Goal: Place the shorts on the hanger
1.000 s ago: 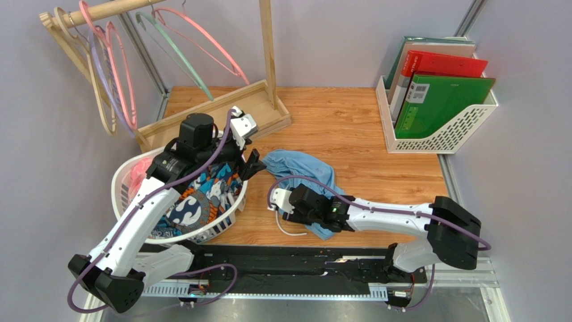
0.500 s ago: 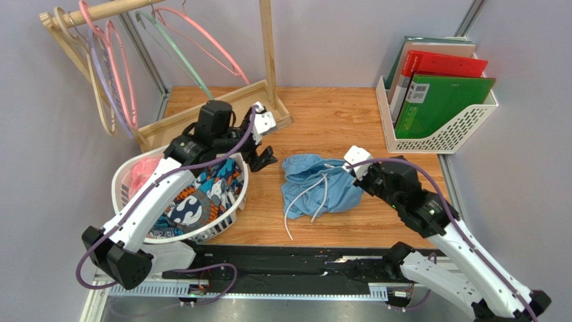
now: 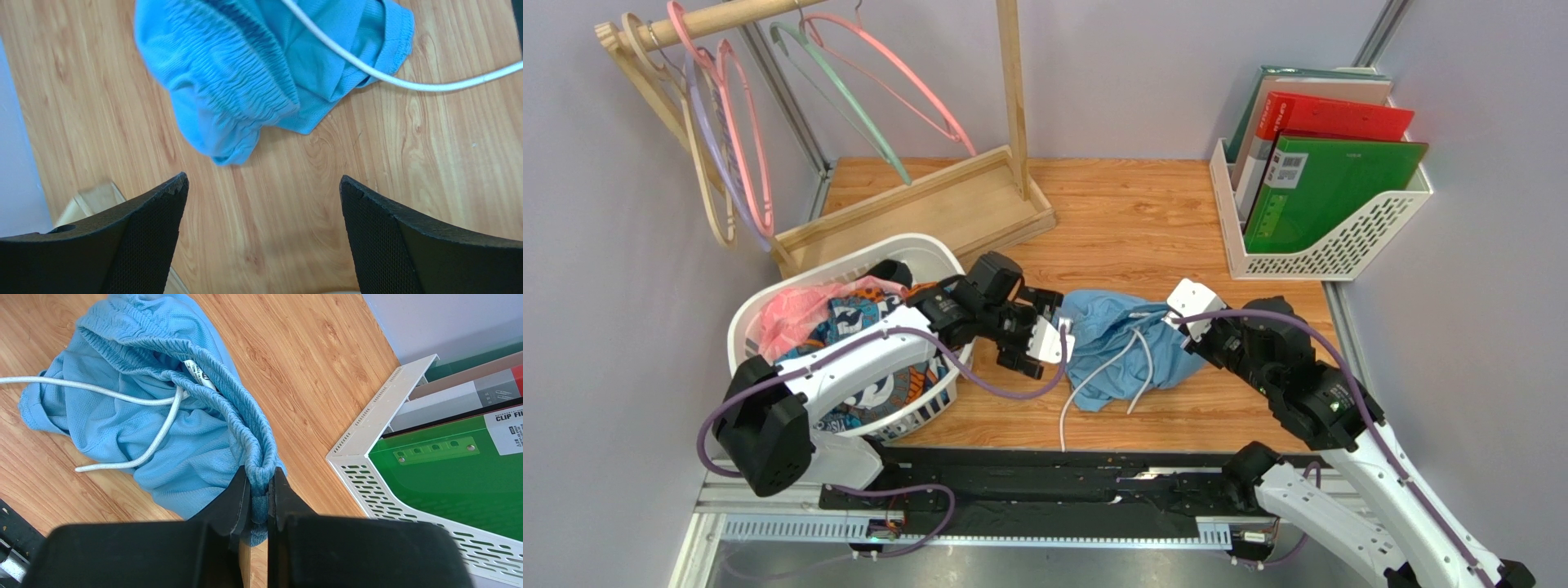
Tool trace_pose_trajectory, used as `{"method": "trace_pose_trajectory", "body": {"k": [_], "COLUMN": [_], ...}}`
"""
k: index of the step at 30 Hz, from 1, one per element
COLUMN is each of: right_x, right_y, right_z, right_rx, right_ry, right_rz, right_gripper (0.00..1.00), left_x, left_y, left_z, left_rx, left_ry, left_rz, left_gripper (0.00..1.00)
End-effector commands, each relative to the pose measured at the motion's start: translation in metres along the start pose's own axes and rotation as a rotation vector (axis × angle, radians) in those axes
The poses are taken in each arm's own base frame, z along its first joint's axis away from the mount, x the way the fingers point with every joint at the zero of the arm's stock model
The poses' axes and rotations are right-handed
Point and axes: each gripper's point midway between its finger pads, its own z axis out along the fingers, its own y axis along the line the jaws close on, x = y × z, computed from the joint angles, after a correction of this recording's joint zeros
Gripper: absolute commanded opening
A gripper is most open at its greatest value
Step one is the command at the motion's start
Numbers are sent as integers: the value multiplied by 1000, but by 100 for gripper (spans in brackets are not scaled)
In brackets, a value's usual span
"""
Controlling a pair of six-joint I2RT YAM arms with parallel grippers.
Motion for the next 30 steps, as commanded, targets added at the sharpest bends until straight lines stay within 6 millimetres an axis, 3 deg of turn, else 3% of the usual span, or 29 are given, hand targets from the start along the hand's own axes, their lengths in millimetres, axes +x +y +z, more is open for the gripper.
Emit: {"method": "trace_pose_trajectory", "body": {"k": [1, 2, 5, 14, 17, 18, 19, 20, 21, 22, 24, 30], "right_x": [-9, -9, -7, 0, -1, -1, -2, -1, -2, -3, -4, -24], "right_y": [-9, -9, -9, -6, -7, -8, -9, -9, -10, -12, -13, -46], "right_z": [-2, -2, 0, 0, 0, 0, -1, 0, -1, -1, -1, -10], "right_rx": [35, 36, 36, 40, 40, 45, 50, 50, 52, 60, 64, 178], "right_ry": [-35, -34, -30, -26, -27, -29, -30, -27, -29, -31, -32, -84], "right_rz": [13, 17, 30, 62, 65, 67, 70, 75, 80, 86, 92, 107], "right_gripper": [0, 0, 0, 0, 0, 0, 0, 0, 0, 0, 0, 0], "left_x": [-14, -10, -12, -6, -12, -12, -18, -16, -18, -24, -30, -61], "left_y": [16, 4, 2, 20, 31, 36, 48, 45, 47, 59, 51, 67], "left_z": [18, 26, 41, 96, 100, 98, 93, 89, 84, 75, 59, -5], "left_rx": [-96, -80, -112, -149, -169, -182, -209, -191, -188, -211, -155, -154], "left_ry": [-57, -53, -59, -34, -36, -29, -19, -1, 4, -6, -32, -123], "left_rz": [302, 324, 400, 386, 303, 273, 251, 190, 152, 116, 3, -244], "left_gripper": [95, 94, 94, 90, 69, 47, 37, 28, 3, 0, 0, 0]}}
